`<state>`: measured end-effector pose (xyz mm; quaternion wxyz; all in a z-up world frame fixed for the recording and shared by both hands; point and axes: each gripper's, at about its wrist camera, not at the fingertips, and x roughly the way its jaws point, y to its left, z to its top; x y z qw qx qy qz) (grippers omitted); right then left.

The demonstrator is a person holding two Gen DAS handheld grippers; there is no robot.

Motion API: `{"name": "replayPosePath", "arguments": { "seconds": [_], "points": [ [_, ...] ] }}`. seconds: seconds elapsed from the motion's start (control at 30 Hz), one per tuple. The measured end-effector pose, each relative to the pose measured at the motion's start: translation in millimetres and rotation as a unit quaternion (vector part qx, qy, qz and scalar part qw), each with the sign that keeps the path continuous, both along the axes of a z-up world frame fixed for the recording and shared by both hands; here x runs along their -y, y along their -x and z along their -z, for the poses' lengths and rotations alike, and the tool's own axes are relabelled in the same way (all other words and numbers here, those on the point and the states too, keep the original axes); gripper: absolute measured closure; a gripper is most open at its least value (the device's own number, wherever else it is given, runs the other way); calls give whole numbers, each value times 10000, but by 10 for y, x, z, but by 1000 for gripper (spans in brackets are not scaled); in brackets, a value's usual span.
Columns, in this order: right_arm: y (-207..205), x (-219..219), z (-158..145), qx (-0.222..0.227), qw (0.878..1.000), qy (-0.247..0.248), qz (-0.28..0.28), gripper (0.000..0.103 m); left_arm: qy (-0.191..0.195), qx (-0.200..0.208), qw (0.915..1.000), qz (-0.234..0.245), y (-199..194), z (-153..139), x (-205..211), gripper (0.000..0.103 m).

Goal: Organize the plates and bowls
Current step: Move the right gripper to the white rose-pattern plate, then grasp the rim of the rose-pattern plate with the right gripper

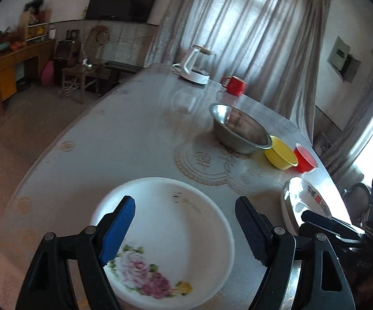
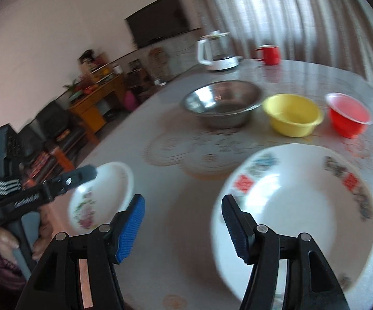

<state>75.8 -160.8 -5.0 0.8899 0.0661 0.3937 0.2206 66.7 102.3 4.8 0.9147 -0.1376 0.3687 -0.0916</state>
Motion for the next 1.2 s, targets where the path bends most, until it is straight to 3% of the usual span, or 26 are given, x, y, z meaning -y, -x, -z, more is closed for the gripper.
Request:
{"name": "replayPosePath", "arguments": {
  "seconds": [0.23,0.5,0.6,0.73,1.2],
  "points": [
    [-184,-619,296,-611,9944,-318,-796,40,37,-258,9987,-433,101,263,-427,32],
    [-264,-992,486,-786,9912,-246,-1034,43,263,-532,9971,-472,144,507,-527,44],
    [-302,-1055,543,-803,9913,-138,-1031,50,289,-625,9967,-438,127,547,-515,52],
    [-354,-1119,631,-885,9905,-91,-1047,59,199,-580,9974,-369,158,563,-493,56],
    [-413,-1067,688,-965,9889,-476,-1027,61,-176,-553,9978,-323,78,560,-351,58]
  ]
}}
